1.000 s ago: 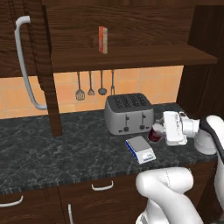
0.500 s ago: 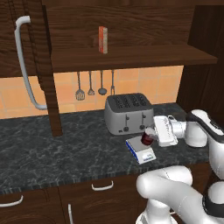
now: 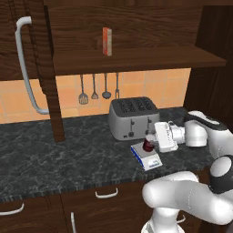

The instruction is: Pick the canned food and place it on the digital scale for weighing, and close the cabinet.

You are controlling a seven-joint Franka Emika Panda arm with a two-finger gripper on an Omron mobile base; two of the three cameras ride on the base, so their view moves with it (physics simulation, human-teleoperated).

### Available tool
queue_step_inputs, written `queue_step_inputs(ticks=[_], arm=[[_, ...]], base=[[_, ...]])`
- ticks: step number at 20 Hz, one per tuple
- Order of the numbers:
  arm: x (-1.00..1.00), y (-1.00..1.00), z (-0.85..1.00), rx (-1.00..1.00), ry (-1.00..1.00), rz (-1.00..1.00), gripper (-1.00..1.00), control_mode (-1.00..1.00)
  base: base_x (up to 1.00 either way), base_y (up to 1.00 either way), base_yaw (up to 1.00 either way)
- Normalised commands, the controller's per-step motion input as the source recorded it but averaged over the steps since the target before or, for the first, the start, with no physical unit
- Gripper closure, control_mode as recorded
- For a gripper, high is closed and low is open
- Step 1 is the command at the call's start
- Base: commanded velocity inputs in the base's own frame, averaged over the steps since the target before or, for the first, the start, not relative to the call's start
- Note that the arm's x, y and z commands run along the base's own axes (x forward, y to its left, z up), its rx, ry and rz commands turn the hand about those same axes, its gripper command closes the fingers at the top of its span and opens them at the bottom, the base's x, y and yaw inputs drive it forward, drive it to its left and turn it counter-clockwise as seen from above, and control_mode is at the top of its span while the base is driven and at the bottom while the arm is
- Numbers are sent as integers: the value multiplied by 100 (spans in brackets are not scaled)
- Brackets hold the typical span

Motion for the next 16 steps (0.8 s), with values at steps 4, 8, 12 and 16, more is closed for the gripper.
queue_step_inputs(ticks=[4, 8, 12, 16], arm=[[23, 0, -43, -3, 6, 0, 100, -100], [20, 0, -43, -3, 7, 0, 100, -100], [23, 0, -31, -1, 2, 0, 100, -100], [20, 4, -26, 0, 2, 0, 100, -100]], base=[[0, 0, 0], [0, 0, 0], [0, 0, 0], [0, 0, 0]])
